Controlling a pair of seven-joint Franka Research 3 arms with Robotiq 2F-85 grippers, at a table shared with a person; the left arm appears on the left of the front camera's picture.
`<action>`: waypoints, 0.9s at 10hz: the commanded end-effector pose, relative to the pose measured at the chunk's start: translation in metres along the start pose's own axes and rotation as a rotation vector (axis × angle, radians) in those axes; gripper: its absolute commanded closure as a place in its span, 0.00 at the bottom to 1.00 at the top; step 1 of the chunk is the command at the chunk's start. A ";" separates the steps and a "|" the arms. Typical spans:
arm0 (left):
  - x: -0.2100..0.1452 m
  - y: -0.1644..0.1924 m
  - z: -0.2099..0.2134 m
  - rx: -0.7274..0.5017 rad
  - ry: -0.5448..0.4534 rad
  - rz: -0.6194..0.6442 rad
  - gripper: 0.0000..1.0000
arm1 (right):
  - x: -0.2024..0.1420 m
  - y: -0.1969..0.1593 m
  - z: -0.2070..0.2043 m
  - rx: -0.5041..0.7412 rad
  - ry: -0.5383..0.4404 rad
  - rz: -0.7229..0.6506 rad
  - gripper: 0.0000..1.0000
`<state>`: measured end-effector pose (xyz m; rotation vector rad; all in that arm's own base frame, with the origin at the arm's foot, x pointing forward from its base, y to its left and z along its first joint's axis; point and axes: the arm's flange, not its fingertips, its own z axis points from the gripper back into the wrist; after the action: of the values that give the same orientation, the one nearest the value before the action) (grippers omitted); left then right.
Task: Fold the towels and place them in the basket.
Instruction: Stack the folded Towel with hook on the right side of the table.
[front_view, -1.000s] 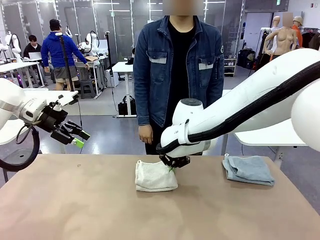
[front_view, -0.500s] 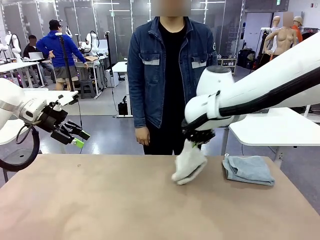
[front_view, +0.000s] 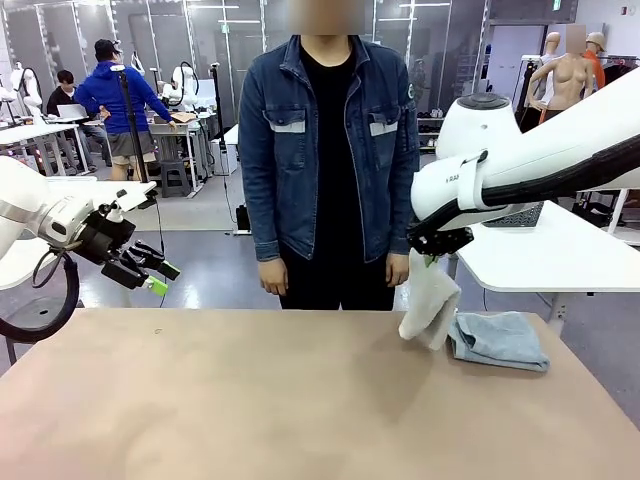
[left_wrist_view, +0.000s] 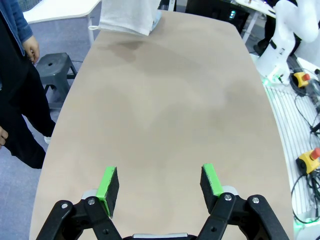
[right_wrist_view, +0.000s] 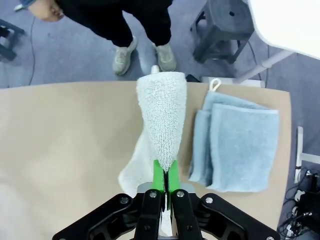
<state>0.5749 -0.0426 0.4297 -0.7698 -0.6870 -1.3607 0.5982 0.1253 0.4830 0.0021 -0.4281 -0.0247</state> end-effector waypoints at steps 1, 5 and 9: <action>0.001 -0.001 0.000 0.001 0.000 -0.003 0.17 | 0.020 -0.013 -0.002 -0.024 0.031 -0.008 0.96; 0.001 -0.001 0.000 0.001 0.000 -0.003 0.17 | 0.033 -0.040 -0.006 -0.034 0.080 -0.039 0.96; 0.001 -0.001 0.000 0.001 0.000 -0.003 0.17 | 0.035 -0.053 -0.017 -0.078 0.119 -0.014 0.96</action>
<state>0.5749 -0.0427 0.4297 -0.7698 -0.6870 -1.3607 0.6284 0.0755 0.4771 -0.0520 -0.3165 -0.0865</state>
